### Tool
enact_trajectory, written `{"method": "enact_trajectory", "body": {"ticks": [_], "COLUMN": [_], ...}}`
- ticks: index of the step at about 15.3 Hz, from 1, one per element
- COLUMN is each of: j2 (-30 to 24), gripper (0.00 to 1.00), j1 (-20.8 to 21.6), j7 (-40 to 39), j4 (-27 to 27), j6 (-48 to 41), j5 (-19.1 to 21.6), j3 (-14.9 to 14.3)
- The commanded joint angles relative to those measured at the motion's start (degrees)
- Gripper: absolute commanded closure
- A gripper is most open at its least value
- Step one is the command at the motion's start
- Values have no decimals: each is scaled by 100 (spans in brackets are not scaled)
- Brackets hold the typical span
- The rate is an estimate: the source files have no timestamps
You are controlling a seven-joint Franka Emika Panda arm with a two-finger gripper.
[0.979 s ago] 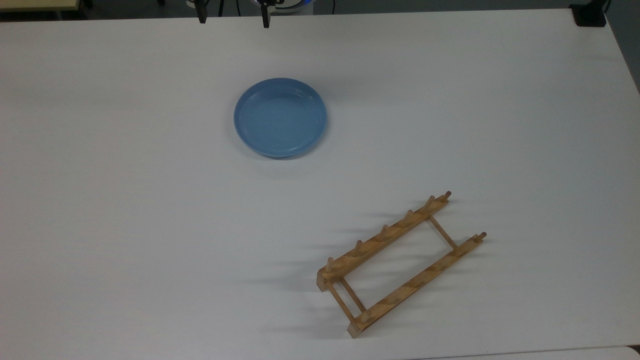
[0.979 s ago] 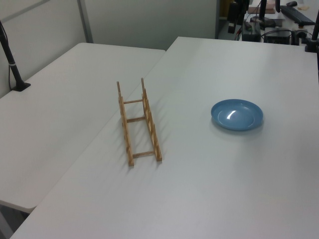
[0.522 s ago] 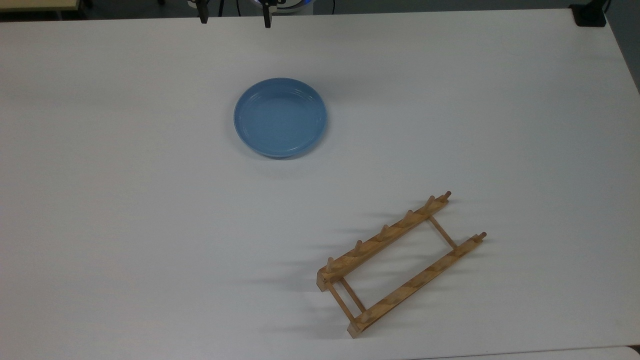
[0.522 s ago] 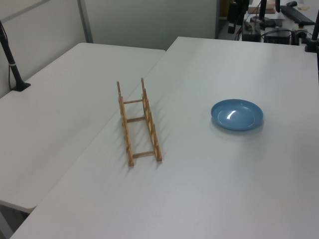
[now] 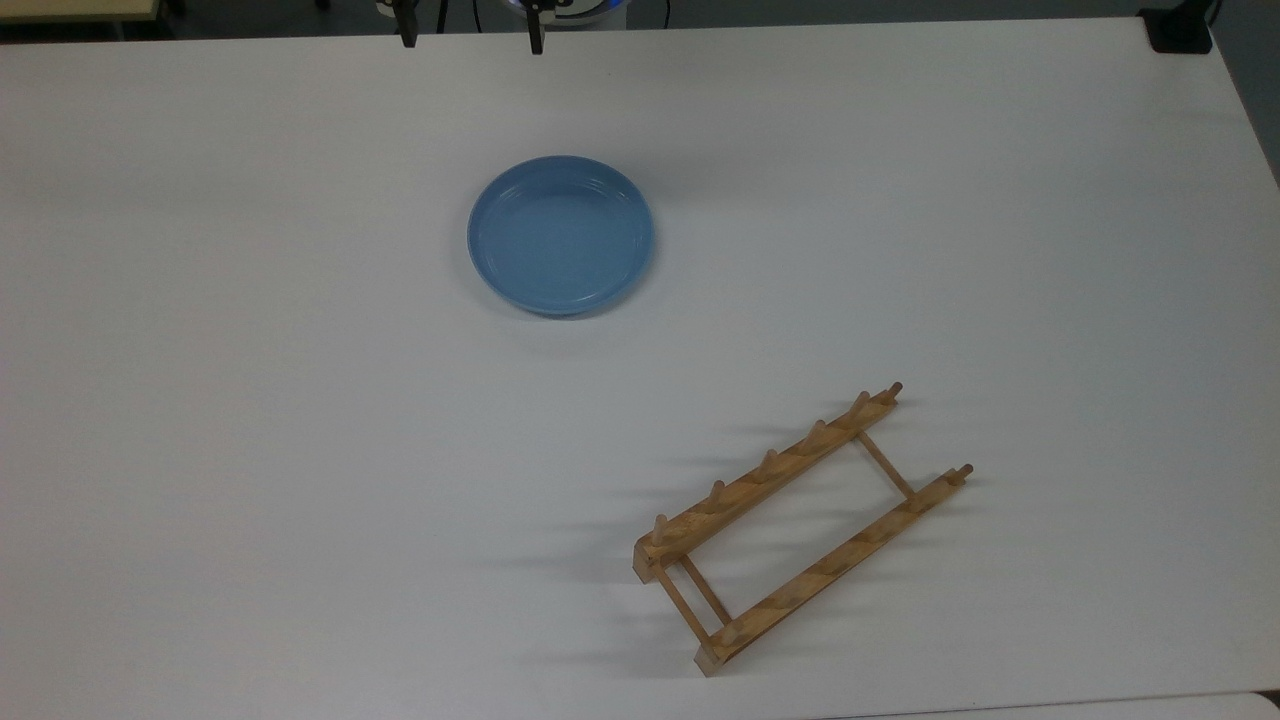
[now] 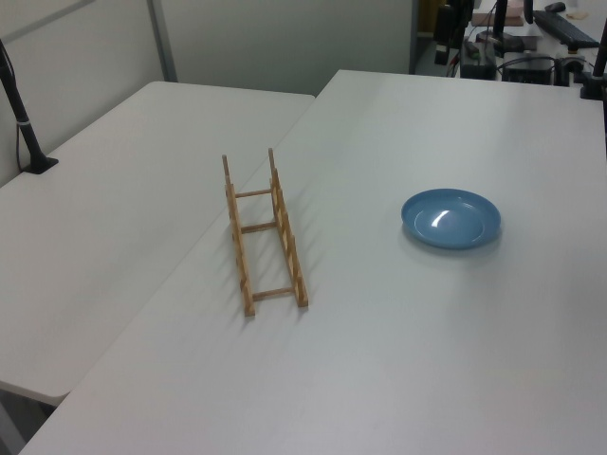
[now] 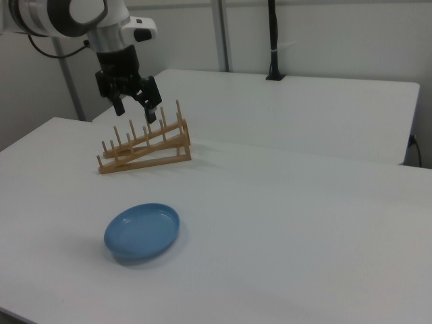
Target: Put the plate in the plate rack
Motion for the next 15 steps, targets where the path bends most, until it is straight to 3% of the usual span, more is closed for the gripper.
{"method": "enact_trajectory", "body": {"ticks": [1,3,6,9,11,15], "j2": [-215,-277,-269,-225,-154,-154], "gripper": [0,0,0,0,3,3], "j1": [-37,-151,-265,-354,-458,-661], "j7": [-1369,-2057,-2121,-2356,-2647,-2613], "j4": [-70,-70,-157,-464,-675,-1789], "j6": [-737,-994,-1074,-995,-575,548], "j5": [-16,-51,-112,-717,-833,-780], "j3": [-35,-43,-43,-43,-43,-52]}}
